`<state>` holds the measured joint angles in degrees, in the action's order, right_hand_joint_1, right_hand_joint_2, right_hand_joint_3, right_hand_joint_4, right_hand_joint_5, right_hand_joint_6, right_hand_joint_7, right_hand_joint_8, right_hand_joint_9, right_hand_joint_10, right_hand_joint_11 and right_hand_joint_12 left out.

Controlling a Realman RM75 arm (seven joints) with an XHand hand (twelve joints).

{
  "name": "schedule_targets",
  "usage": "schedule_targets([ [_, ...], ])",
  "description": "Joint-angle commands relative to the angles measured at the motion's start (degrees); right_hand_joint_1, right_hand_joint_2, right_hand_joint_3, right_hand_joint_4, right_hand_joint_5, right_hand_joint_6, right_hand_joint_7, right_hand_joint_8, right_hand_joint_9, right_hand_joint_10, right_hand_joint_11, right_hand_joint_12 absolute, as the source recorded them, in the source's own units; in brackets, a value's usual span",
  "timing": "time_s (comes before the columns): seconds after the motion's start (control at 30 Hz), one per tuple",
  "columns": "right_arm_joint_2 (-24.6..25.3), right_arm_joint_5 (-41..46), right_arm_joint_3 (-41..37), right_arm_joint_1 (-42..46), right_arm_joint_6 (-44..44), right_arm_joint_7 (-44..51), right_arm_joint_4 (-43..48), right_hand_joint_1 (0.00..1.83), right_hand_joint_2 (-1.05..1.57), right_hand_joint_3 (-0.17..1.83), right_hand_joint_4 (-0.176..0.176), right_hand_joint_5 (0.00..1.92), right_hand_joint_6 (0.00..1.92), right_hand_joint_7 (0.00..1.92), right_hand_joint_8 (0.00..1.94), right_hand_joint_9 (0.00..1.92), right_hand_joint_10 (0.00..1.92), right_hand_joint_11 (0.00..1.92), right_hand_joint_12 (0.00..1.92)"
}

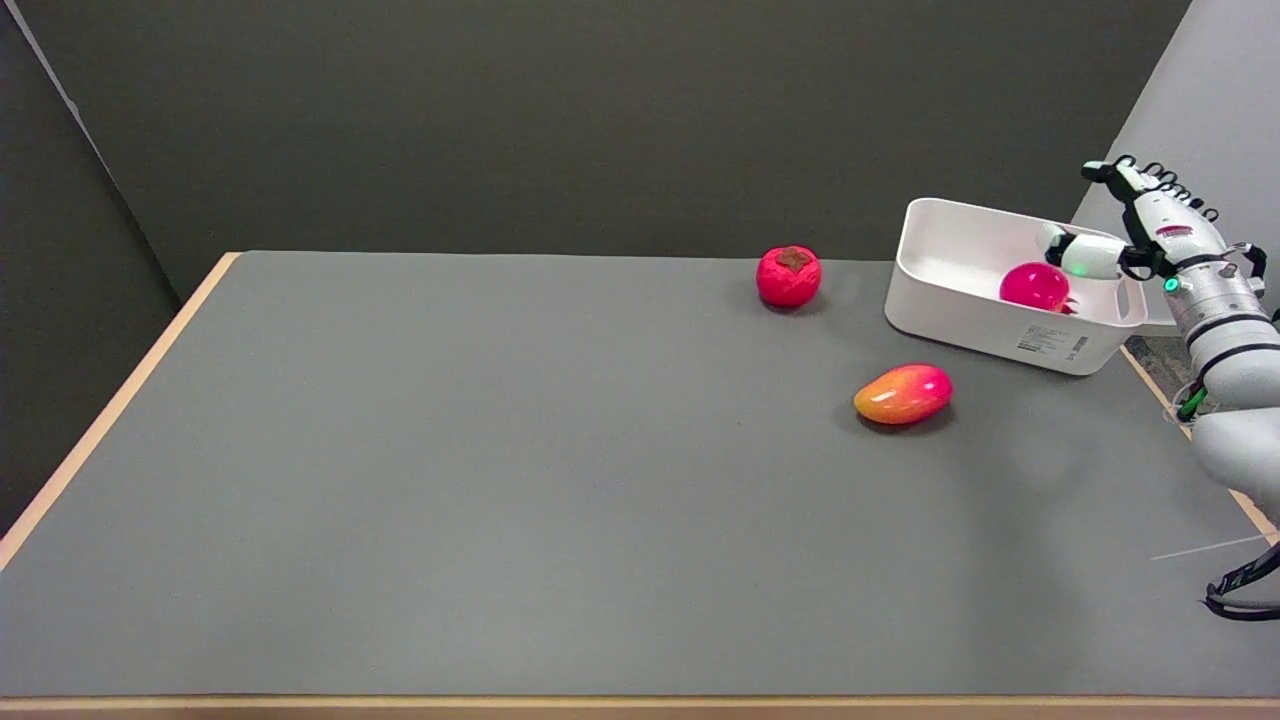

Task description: Place the pomegranate into the white box.

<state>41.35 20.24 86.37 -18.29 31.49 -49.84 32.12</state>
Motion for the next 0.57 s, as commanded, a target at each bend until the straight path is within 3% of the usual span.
schedule_targets([
  [0.03,0.2,0.8,1.0,3.7,9.3,-8.4,8.8,0.38,0.56,0.93,0.098,0.12,0.44,0.05,0.15,0.01,0.36,0.0,0.92],
  [0.2,-0.4,1.0,0.4,6.8,15.8,-8.4,22.2,0.5,0.58,0.96,0.088,0.11,0.45,0.05,0.23,0.0,0.39,0.0,0.9],
  [0.27,-0.4,1.0,0.3,7.7,15.6,-8.4,27.3,0.38,0.63,0.84,0.082,0.16,0.36,0.08,0.23,0.0,0.49,0.0,0.94],
  [0.33,-0.3,1.2,0.6,8.5,15.5,-8.4,31.9,0.5,0.61,1.0,0.076,0.12,0.48,0.09,0.35,0.0,0.57,0.0,0.94],
  [0.4,0.4,2.1,1.4,9.9,15.0,-8.4,37.4,0.37,0.65,0.85,0.072,0.19,0.41,0.16,0.27,0.03,0.59,0.0,1.01],
  [0.57,2.0,2.3,7.4,10.6,14.3,-8.4,47.9,0.24,0.61,0.96,0.066,0.21,0.48,0.22,0.33,0.07,0.65,0.0,1.06],
])
